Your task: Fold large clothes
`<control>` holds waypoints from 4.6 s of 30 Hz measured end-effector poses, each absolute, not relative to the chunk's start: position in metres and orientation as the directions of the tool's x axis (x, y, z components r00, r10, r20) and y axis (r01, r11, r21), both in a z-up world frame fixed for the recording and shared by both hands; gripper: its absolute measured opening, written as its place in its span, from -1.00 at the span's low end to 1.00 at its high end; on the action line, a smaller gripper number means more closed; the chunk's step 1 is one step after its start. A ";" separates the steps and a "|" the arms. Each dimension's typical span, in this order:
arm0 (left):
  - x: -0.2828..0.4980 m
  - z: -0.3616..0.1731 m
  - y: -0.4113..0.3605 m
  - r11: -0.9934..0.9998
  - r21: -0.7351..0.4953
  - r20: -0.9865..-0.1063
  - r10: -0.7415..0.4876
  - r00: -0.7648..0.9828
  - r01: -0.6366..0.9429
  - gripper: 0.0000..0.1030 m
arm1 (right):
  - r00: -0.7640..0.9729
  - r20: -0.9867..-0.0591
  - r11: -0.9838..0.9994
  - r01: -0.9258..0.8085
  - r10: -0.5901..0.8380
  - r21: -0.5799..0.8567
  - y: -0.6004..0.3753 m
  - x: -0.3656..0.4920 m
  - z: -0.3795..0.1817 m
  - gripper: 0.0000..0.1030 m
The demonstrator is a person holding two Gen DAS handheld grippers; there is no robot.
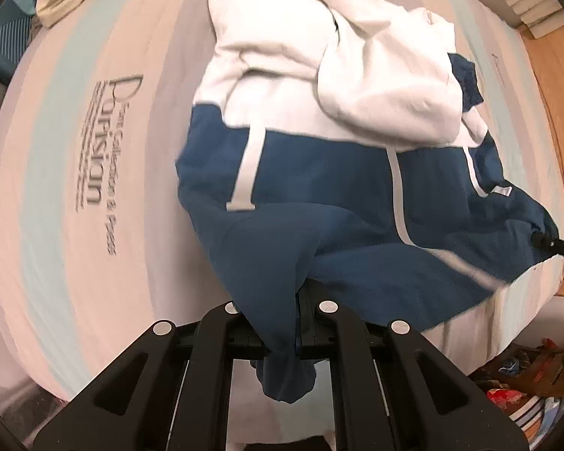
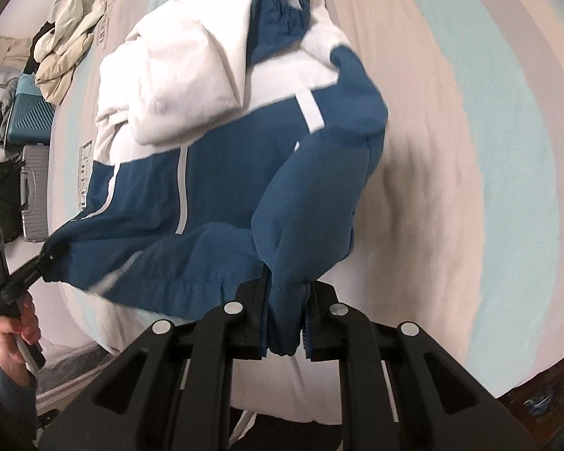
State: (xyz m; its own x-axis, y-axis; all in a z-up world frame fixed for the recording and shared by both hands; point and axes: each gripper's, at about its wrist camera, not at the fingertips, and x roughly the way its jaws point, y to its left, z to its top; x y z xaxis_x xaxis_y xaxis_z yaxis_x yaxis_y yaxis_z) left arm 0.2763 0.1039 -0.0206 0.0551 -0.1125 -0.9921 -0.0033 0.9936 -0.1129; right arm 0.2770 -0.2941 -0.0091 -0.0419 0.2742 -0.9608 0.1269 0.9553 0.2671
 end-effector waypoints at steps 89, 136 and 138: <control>0.667 -0.157 0.109 0.992 0.015 -0.970 -0.015 0.243 0.122 -0.78 | 0.247 -0.961 0.992 0.018 -0.125 -0.125 -0.242 0.677 -0.140 -0.71; 0.491 -0.106 0.171 0.994 -0.094 -0.954 -0.104 0.282 0.049 0.88 | 0.395 -0.918 0.992 -0.098 -0.039 -0.084 -0.099 0.508 -0.092 0.70; 0.497 -0.116 0.175 0.992 -0.118 -0.957 -0.123 0.262 0.033 0.88 | 0.401 -0.915 0.993 -0.085 -0.042 -0.083 -0.102 0.509 -0.097 0.70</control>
State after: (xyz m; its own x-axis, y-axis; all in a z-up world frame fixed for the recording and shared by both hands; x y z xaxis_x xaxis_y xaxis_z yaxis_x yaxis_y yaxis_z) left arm 0.4966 0.1751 -0.1159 0.2615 -0.1229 -0.9573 0.0331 0.9924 -0.1183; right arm 0.5094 -0.1021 -0.0967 0.4006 -0.0424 -0.9153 -0.0853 0.9929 -0.0834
